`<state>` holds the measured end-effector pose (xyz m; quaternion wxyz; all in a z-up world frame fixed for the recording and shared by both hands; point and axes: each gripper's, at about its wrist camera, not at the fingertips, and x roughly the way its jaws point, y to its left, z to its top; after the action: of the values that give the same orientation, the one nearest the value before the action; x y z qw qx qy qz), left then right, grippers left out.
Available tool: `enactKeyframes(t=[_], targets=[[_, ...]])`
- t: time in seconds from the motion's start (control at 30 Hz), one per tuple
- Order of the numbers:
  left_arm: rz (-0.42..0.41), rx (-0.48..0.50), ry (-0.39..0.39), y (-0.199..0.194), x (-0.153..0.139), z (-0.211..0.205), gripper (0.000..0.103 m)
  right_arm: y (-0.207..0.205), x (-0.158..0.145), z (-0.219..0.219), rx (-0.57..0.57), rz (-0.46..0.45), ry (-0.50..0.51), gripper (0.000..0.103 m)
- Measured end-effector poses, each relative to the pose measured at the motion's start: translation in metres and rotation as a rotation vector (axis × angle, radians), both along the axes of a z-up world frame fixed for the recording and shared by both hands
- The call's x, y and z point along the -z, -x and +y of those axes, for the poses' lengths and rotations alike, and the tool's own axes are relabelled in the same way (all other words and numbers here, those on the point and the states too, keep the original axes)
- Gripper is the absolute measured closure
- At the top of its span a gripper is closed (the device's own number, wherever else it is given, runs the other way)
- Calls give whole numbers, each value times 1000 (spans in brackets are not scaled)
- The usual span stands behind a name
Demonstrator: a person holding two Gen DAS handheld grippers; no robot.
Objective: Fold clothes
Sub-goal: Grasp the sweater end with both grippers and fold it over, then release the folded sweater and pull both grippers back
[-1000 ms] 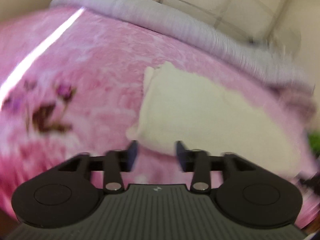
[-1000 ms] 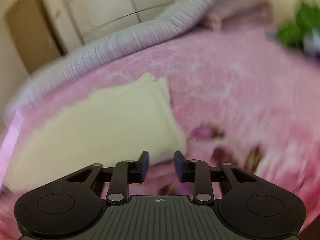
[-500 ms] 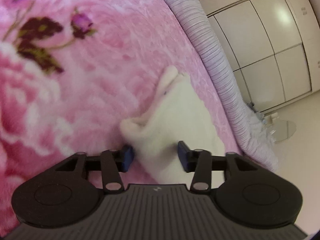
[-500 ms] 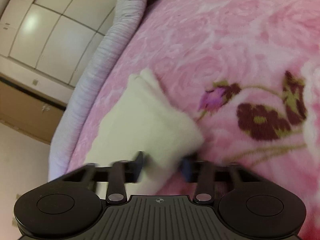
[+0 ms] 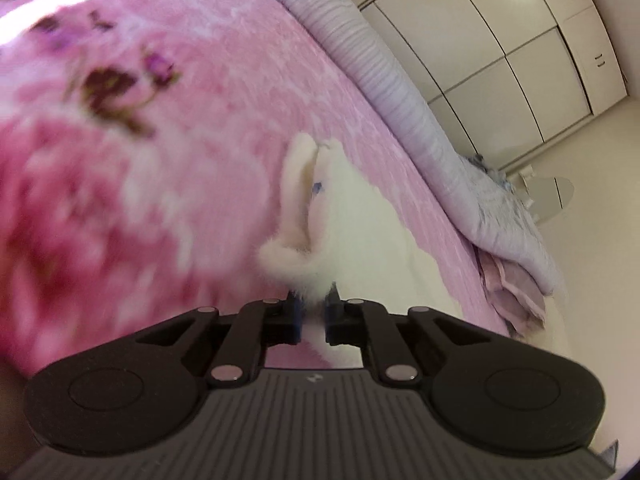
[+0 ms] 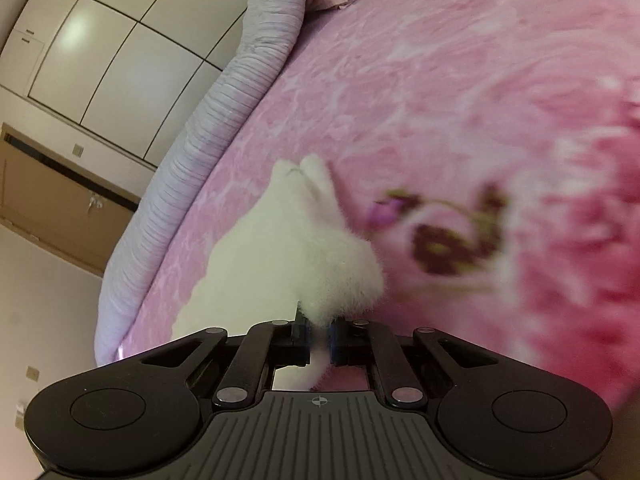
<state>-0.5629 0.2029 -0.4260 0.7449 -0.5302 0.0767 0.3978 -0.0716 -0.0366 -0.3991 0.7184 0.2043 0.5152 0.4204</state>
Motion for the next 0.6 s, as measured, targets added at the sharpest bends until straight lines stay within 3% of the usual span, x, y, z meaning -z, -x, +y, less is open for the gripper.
enactKeyframes(t=[0.13,0.23,0.3,0.4,0.47,0.6], targets=[[43,32,16,15,1,-34,95,13,-3,-39,-20,-34,62,96],[130,31,-12,26,-10,-47,86,19,-4,-62,-37,-65,102,92],[214,10,-70,30,-30,-48,87,23,-14,-73,-41,-104,131,91],[360,3,-215,18,-63,-47,87,42,-49,-77,-34,-355,206,90],[412,63,-271,-4,-73,-49,86,61,-64,-68,-76,-542,222,88],[530,185,-323,-61,-67,-51,81,88,-51,-18,-236,-689,274,84]])
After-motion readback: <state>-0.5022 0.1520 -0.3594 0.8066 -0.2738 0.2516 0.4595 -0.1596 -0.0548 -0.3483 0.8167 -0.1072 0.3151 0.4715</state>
